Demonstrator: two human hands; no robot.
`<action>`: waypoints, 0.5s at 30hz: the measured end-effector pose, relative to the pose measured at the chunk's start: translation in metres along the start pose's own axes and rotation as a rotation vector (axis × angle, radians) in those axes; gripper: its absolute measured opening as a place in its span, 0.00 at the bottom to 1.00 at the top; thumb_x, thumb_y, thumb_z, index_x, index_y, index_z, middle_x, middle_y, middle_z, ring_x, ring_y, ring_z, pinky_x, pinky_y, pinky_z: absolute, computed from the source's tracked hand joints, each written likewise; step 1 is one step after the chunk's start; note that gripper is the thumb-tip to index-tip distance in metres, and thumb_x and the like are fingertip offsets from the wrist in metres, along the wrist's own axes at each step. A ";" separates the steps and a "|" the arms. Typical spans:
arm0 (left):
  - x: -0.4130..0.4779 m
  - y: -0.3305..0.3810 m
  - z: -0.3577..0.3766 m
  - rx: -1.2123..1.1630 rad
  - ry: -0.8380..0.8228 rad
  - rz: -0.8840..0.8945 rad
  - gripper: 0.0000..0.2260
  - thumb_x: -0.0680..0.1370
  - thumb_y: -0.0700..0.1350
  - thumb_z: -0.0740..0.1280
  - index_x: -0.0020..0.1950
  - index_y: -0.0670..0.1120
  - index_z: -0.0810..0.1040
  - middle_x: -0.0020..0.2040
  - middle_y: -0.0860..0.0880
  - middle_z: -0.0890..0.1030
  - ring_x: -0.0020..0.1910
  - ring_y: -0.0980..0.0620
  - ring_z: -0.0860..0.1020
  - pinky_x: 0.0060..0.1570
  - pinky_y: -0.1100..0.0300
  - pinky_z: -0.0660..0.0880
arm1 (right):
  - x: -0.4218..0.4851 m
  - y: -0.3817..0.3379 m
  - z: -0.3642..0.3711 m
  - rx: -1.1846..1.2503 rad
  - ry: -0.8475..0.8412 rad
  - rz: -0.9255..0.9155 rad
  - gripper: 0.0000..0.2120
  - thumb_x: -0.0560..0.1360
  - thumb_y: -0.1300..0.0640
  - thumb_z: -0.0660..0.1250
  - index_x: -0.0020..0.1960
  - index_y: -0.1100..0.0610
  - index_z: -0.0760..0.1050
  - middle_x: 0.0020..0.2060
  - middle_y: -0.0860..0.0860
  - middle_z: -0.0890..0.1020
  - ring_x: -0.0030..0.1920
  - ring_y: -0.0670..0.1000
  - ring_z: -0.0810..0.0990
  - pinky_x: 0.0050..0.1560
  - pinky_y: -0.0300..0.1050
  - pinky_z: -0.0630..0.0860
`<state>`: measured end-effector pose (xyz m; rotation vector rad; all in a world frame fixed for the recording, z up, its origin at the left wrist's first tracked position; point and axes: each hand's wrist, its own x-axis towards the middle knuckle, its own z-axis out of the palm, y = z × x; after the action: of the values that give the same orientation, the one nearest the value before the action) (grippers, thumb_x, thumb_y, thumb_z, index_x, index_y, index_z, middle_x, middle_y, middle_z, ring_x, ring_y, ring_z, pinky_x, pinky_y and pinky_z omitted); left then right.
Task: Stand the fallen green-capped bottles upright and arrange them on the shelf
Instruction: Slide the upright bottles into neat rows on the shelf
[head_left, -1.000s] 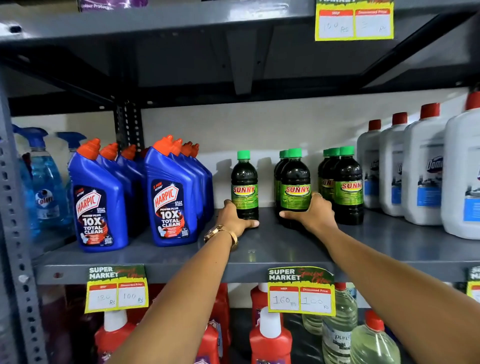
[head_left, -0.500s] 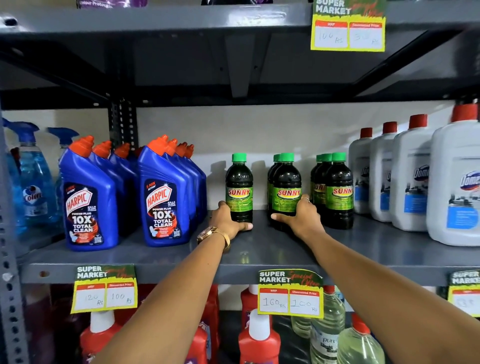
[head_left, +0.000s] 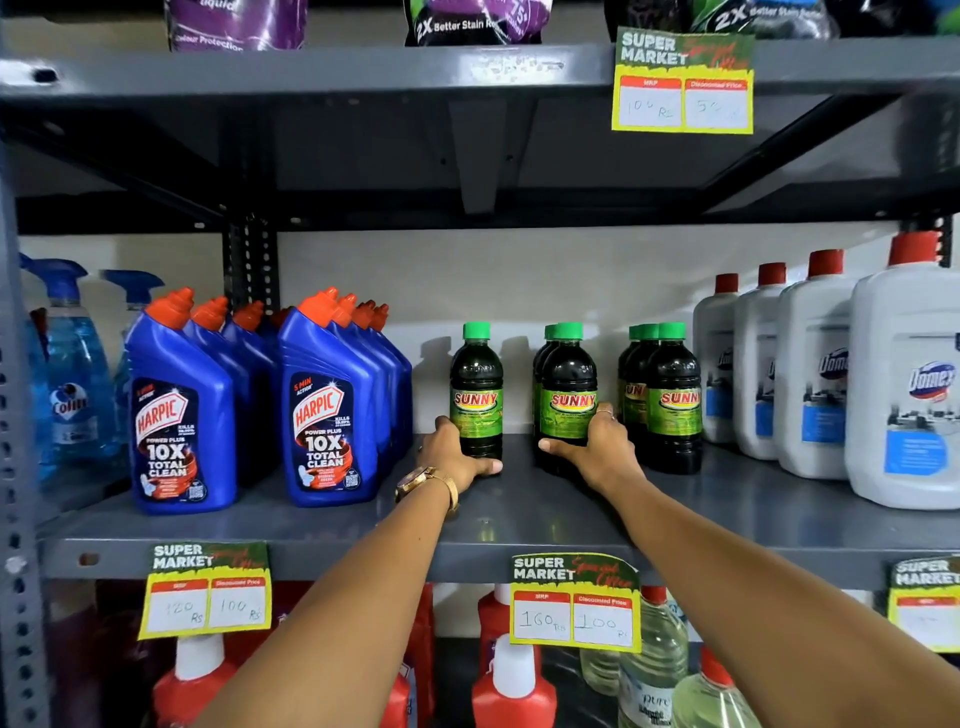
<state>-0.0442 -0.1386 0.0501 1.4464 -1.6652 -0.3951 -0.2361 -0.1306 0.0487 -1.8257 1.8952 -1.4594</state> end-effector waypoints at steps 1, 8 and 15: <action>0.000 0.000 0.000 -0.002 0.000 0.000 0.32 0.65 0.47 0.79 0.60 0.40 0.66 0.60 0.40 0.76 0.58 0.41 0.75 0.60 0.47 0.73 | 0.000 0.000 0.000 0.008 0.002 -0.004 0.36 0.65 0.45 0.77 0.62 0.63 0.65 0.59 0.61 0.77 0.61 0.63 0.77 0.57 0.52 0.73; -0.001 0.001 0.000 0.016 -0.012 -0.023 0.33 0.66 0.47 0.79 0.63 0.40 0.65 0.62 0.39 0.75 0.61 0.40 0.74 0.62 0.47 0.71 | -0.002 -0.003 -0.001 0.030 -0.006 0.032 0.41 0.63 0.44 0.78 0.65 0.63 0.64 0.61 0.61 0.77 0.62 0.62 0.76 0.60 0.55 0.75; -0.023 0.021 -0.001 0.319 0.226 0.127 0.58 0.62 0.60 0.77 0.76 0.44 0.40 0.75 0.36 0.50 0.72 0.35 0.55 0.68 0.41 0.59 | 0.005 0.007 -0.060 0.108 0.694 0.031 0.31 0.70 0.37 0.66 0.61 0.61 0.72 0.58 0.59 0.78 0.61 0.61 0.74 0.58 0.54 0.71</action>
<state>-0.0588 -0.1113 0.0566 1.5386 -1.6749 0.1085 -0.2825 -0.1044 0.0778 -1.3240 2.0186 -2.3457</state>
